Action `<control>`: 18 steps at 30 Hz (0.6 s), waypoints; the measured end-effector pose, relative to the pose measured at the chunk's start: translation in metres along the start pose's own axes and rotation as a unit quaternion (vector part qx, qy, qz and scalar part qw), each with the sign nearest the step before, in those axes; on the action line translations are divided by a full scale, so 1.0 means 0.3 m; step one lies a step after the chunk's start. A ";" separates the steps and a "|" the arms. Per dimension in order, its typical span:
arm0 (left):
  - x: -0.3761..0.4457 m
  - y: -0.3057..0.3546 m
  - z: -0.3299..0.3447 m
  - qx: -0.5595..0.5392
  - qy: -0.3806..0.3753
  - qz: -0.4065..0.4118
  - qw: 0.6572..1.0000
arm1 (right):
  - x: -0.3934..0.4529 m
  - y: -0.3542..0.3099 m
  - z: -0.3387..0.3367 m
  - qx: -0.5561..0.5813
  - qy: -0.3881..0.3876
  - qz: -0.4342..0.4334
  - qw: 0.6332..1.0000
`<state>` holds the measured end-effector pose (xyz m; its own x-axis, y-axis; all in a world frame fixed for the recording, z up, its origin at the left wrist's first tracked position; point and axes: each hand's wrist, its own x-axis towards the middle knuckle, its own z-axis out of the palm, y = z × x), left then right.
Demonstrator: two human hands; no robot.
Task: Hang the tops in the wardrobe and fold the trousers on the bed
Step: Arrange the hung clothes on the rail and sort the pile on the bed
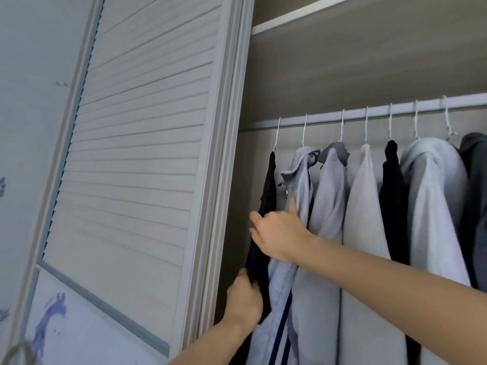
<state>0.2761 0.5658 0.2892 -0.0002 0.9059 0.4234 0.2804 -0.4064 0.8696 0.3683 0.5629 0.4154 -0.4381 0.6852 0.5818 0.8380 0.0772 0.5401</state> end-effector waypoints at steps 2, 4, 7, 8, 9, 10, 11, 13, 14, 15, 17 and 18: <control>-0.028 0.002 -0.012 0.003 0.014 0.021 1.000 | -0.056 -0.016 -0.005 -0.017 -0.006 -0.024 1.000; -0.069 0.009 -0.034 -0.001 0.018 0.040 0.999 | -0.118 -0.026 -0.019 -0.025 -0.015 -0.045 0.999; -0.157 0.000 -0.066 -0.004 0.010 0.081 0.997 | -0.230 -0.043 -0.036 -0.006 -0.011 -0.062 0.998; -0.190 -0.004 -0.080 -0.004 0.004 0.093 0.996 | -0.273 -0.053 -0.042 0.004 -0.013 -0.070 0.997; -0.239 -0.012 -0.093 -0.004 0.000 0.101 0.995 | -0.327 -0.074 -0.045 0.016 -0.010 -0.077 0.997; -0.258 -0.012 -0.104 0.003 0.002 0.117 0.993 | -0.354 -0.078 -0.051 0.023 0.002 -0.083 0.996; -0.305 -0.025 -0.123 -0.002 -0.002 0.121 0.993 | -0.407 -0.098 -0.063 0.033 -0.009 -0.085 0.996; -0.382 -0.040 -0.167 0.012 -0.002 0.136 0.991 | -0.492 -0.128 -0.080 0.056 -0.013 -0.082 0.995; -0.434 -0.063 -0.191 0.032 -0.002 0.148 0.988 | -0.541 -0.149 -0.091 0.064 -0.012 -0.084 0.994; -0.492 -0.088 -0.220 0.052 -0.005 0.157 0.986 | -0.593 -0.174 -0.110 0.068 -0.015 -0.090 0.994; -0.606 -0.140 -0.277 0.105 -0.014 0.173 0.979 | -0.684 -0.224 -0.135 0.088 -0.003 -0.094 0.992; -0.663 -0.168 -0.305 0.135 -0.017 0.177 0.975 | -0.728 -0.252 -0.149 0.108 0.005 -0.090 0.990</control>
<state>0.1741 0.3951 0.1844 0.1729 0.7196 0.6725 0.4988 -0.6527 0.5703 0.3863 0.3751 0.2747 -0.5894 0.6389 0.4944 0.7954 0.3521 0.4933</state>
